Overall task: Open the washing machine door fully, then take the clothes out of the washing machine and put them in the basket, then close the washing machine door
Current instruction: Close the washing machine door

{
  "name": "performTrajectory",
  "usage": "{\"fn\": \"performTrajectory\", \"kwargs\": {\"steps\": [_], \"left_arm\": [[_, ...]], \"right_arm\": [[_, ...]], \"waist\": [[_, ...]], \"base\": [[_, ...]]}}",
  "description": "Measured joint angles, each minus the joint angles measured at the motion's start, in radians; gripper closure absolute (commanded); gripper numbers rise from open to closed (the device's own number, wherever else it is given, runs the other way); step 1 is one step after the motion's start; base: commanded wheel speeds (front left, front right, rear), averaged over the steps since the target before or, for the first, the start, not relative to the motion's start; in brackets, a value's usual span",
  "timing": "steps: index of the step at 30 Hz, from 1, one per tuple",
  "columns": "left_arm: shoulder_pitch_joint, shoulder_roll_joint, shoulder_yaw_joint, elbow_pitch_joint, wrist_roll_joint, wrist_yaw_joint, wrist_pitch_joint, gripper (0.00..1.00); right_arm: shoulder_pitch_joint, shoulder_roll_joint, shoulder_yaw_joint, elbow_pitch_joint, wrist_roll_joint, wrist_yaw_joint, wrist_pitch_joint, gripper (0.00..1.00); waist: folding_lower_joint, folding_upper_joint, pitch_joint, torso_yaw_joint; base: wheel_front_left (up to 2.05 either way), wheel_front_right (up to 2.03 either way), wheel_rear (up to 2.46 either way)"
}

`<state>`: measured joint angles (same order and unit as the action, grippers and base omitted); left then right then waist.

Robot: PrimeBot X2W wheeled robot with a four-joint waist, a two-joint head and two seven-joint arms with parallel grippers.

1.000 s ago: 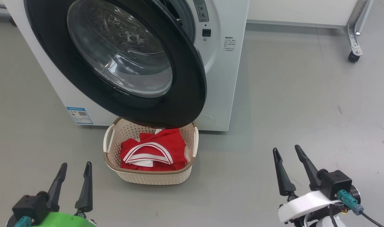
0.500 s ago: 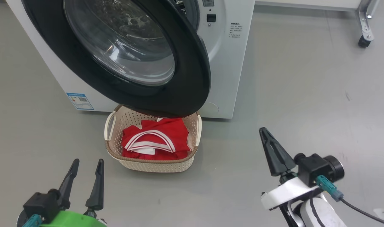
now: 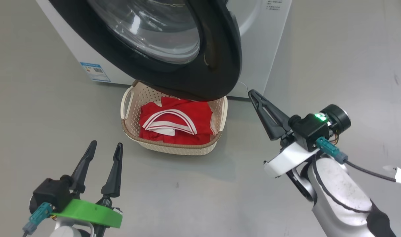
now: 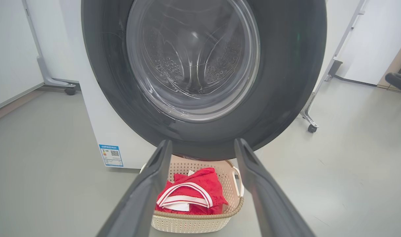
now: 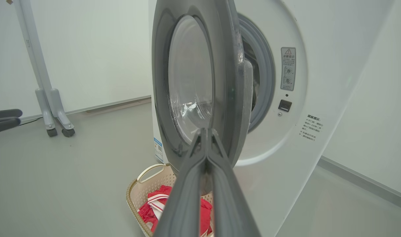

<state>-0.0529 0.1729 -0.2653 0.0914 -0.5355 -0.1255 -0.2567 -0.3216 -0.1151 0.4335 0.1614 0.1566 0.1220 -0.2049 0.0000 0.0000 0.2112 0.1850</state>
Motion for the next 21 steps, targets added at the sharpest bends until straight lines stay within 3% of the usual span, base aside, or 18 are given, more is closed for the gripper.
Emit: {"fn": "performTrajectory", "kwargs": {"steps": [21], "left_arm": [[-0.121, -0.027, -0.012, 0.025, -0.053, 0.000, 0.000, 0.00]], "right_arm": [[-0.271, -0.100, 0.002, 0.141, 0.030, 0.000, 0.042, 1.00]], "waist": [[0.0000, 0.0000, 0.179, 0.168]], "base": [[0.00, 0.00, 0.00]]}}
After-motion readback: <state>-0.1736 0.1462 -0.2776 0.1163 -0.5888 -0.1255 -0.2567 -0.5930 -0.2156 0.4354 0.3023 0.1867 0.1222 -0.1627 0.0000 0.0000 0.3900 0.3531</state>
